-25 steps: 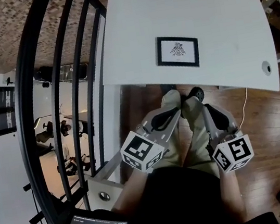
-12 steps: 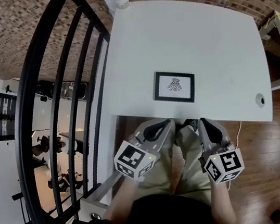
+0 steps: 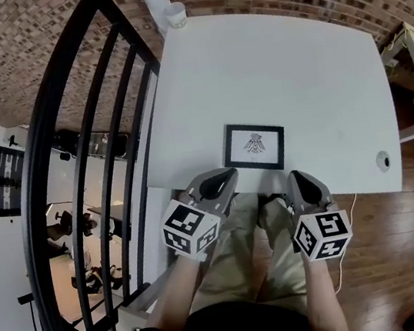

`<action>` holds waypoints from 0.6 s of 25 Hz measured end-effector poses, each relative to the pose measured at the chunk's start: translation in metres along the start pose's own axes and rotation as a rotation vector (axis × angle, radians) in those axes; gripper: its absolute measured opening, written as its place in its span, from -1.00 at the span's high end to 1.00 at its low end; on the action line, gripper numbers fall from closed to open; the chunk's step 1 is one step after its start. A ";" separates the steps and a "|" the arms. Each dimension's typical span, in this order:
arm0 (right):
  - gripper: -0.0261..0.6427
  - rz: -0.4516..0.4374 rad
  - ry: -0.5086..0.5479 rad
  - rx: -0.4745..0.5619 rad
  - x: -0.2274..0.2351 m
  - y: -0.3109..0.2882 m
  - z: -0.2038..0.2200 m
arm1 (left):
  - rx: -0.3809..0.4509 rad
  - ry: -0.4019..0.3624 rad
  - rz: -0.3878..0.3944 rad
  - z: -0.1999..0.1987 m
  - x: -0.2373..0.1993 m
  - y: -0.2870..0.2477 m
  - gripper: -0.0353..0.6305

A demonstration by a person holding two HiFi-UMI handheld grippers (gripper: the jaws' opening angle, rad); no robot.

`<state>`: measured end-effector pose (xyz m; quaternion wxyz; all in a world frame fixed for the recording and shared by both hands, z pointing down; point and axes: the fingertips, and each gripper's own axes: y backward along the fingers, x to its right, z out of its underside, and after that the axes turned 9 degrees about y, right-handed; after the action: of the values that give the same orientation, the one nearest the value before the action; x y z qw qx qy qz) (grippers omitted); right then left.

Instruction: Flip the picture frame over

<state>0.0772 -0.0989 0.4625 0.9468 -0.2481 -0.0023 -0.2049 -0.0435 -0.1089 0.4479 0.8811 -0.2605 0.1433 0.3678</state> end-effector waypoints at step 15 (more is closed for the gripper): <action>0.81 0.025 0.050 -0.139 0.010 -0.047 0.020 | -0.123 0.021 -0.143 0.014 -0.049 -0.030 0.70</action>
<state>0.0700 -0.1309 0.5032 0.9296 -0.3081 0.0388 -0.1987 -0.0549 -0.1470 0.4920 0.8858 -0.3276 0.1106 0.3095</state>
